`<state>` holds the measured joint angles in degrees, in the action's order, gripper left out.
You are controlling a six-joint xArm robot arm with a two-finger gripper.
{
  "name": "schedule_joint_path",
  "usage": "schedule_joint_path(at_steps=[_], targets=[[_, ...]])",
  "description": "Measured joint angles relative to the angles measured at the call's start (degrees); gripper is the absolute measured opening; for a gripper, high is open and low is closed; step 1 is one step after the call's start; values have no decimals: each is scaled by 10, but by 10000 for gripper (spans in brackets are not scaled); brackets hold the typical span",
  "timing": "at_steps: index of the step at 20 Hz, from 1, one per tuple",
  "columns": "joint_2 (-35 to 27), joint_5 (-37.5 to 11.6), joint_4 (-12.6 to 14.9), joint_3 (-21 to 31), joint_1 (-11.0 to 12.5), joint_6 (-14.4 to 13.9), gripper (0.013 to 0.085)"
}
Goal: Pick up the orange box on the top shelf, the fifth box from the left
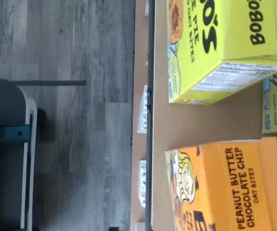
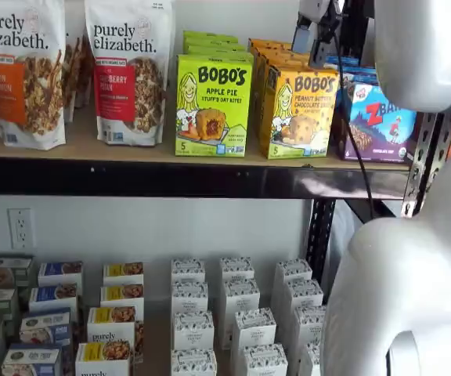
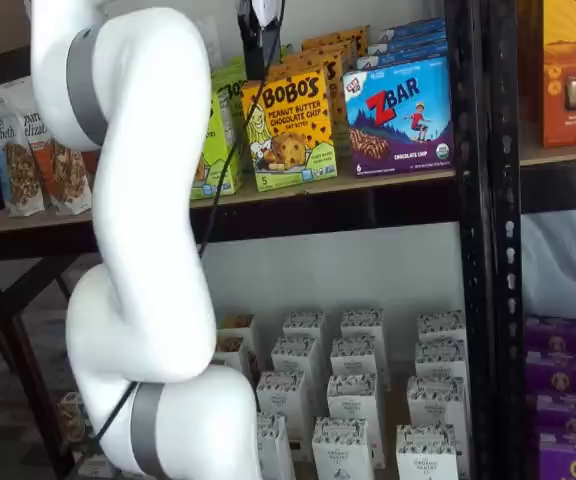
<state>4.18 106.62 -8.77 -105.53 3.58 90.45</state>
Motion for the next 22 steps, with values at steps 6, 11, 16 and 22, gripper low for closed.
schedule_joint_path(at_steps=[6, 11, 16, 22], targets=[[-12, -4, 2, -6, 3, 4, 850], [-22, -5, 3, -13, 8, 10, 850], [-34, -7, 8, -20, 9, 13, 850], [-44, -9, 16, -25, 7, 15, 850]])
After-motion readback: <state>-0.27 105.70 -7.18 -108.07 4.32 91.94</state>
